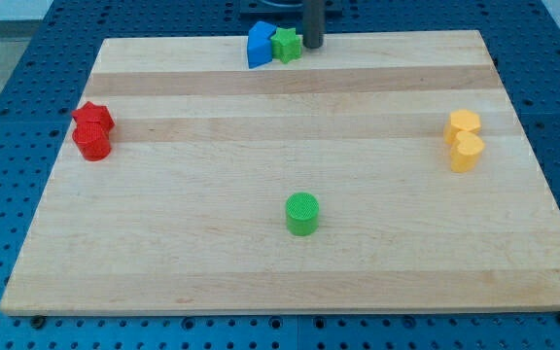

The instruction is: Slide green circle to center

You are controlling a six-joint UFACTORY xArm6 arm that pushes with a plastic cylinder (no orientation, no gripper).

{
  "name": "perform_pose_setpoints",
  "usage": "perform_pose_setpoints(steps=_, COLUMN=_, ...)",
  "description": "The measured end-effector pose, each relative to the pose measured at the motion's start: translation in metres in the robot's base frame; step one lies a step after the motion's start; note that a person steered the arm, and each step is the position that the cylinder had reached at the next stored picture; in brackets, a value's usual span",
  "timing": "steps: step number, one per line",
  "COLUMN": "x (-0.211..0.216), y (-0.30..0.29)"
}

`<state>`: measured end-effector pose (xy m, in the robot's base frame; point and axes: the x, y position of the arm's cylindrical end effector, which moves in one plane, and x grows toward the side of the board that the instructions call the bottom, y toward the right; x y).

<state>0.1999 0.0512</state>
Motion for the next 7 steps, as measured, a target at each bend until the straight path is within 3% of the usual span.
perform_pose_setpoints(steps=1, x=-0.007, y=0.029)
perform_pose_setpoints(steps=2, x=0.045, y=0.073)
perform_pose_setpoints(steps=4, x=0.167, y=0.007)
perform_pose_setpoints(steps=6, x=0.265, y=0.104)
perform_pose_setpoints(steps=7, x=0.327, y=0.107)
